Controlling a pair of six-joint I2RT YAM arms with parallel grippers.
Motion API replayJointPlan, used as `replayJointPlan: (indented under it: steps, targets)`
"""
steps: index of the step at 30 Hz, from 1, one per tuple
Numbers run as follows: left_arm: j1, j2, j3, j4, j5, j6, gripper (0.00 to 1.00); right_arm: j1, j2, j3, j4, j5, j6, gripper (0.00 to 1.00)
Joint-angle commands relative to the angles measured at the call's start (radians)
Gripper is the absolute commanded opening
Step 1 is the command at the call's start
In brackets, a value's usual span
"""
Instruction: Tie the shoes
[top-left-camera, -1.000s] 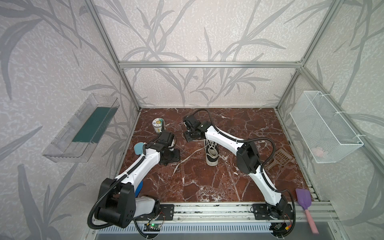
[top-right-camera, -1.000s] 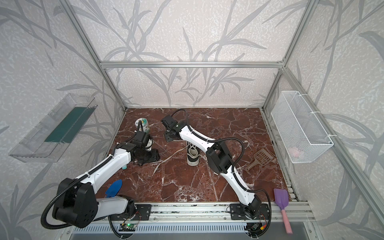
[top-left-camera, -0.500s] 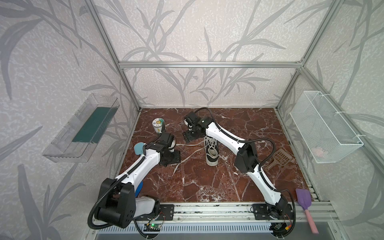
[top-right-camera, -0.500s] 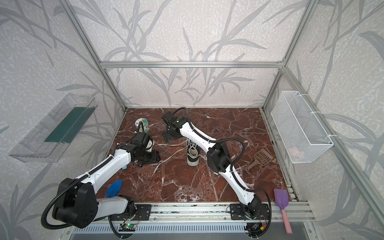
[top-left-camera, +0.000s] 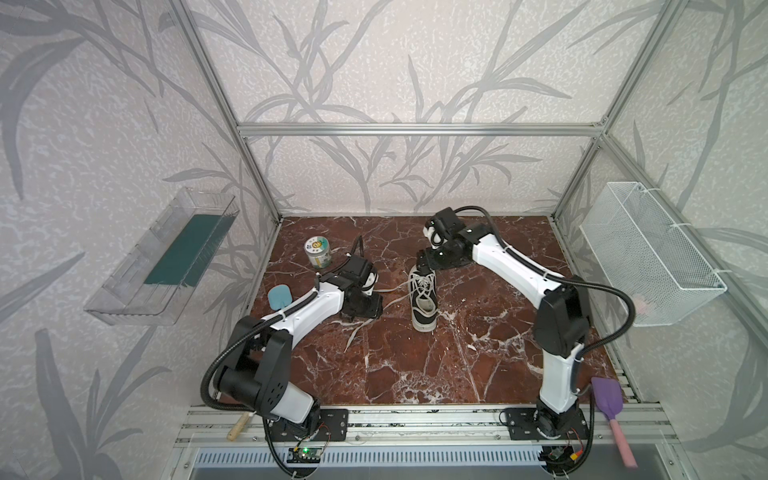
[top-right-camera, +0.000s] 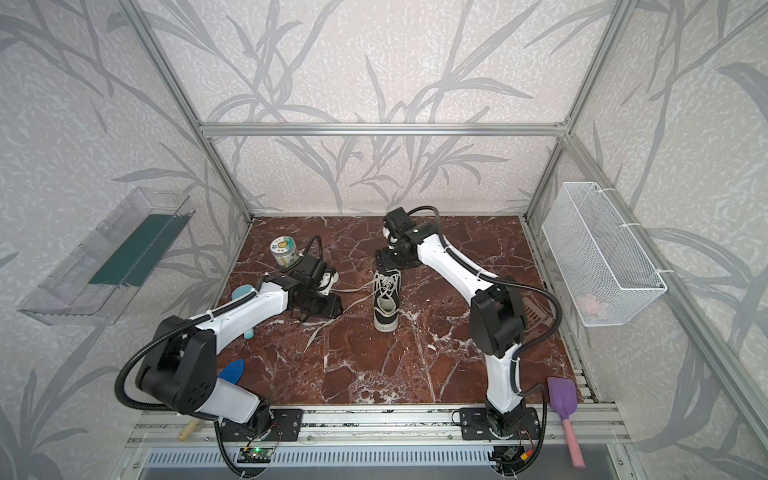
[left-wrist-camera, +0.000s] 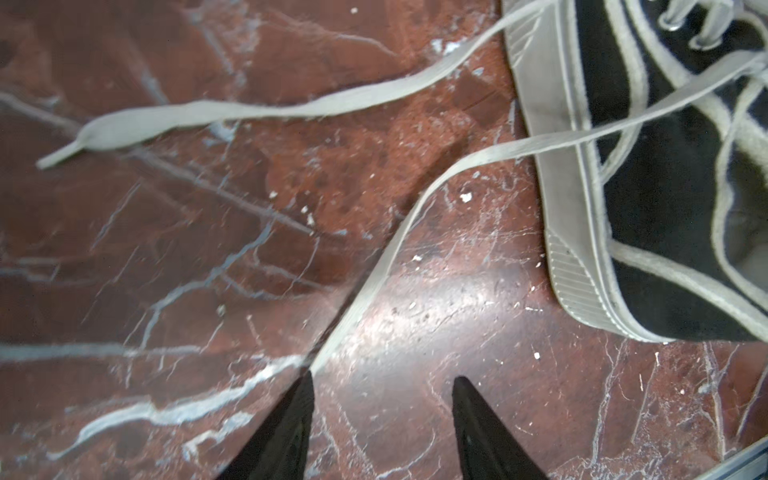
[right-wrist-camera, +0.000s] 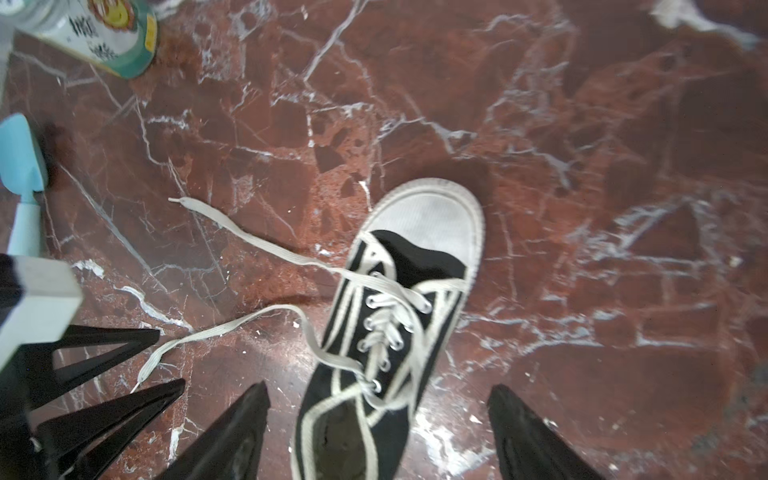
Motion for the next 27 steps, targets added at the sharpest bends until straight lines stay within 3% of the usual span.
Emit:
replayJointPlan:
  steps: [1, 9, 27]
  targets:
    - [-0.034, 0.083, 0.079, 0.03, -0.017, 0.098, 0.54, -0.052, -0.12, -0.125, 0.045, -0.023, -0.021, 0.83]
    - [-0.068, 0.23, 0.174, 0.094, 0.004, 0.158, 0.5, -0.164, -0.271, -0.334, 0.091, -0.067, -0.02, 0.82]
    - [-0.107, 0.382, 0.248, 0.085, -0.094, 0.202, 0.4, -0.215, -0.338, -0.402, 0.081, -0.097, -0.028, 0.81]
